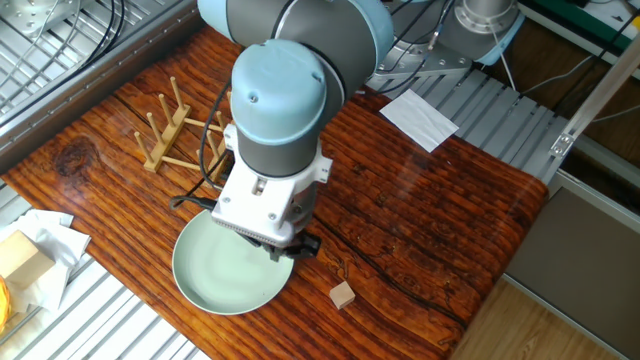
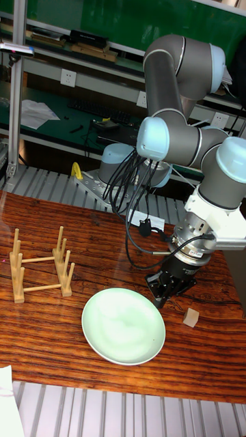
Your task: Put the dish on the dish rack
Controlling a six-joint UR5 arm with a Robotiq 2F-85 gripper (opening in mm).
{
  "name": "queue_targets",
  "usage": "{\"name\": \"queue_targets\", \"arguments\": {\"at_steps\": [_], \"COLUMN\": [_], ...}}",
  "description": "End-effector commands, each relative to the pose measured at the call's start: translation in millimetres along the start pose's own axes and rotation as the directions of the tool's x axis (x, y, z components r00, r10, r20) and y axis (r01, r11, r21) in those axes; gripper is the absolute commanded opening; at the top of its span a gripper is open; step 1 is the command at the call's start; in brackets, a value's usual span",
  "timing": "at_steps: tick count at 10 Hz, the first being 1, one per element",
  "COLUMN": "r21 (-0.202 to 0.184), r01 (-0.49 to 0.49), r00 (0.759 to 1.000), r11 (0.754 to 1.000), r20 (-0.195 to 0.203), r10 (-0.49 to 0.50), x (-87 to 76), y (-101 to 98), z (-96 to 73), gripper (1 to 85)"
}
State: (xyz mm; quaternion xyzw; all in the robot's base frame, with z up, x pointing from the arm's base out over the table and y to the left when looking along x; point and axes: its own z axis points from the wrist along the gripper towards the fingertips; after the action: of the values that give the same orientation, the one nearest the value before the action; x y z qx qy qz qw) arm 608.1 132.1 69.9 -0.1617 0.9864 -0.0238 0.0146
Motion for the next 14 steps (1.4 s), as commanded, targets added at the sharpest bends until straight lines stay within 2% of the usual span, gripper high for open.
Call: {"name": "queue_targets", "arguments": {"at_steps": [1, 6, 9, 11, 13, 14], "r21": [-0.094, -0.076, -0.072, -0.036, 0.003, 0.009], "r01": [-0.023, 0.008, 0.038, 0.038, 0.03, 0.022], "r00": [0.999, 0.999, 0.999, 0.999, 0.999, 0.999], "r11": [0.995, 0.997, 0.997, 0.999, 1.0, 1.0], "r20": [0.028, 0.043, 0.017, 0.007, 0.017, 0.023], "r10": [0.026, -0.004, -0.037, -0.037, -0.03, -0.022], "x": [-4.7, -4.4, 4.8, 6.6, 3.5, 1.9], "y": [26.0, 23.5, 22.6, 12.7, 2.3, 1.3], "z": [8.5, 18.3, 23.1, 23.5, 23.3, 22.9], "gripper": [1.0, 1.0, 1.0, 1.0, 1.0, 1.0]}}
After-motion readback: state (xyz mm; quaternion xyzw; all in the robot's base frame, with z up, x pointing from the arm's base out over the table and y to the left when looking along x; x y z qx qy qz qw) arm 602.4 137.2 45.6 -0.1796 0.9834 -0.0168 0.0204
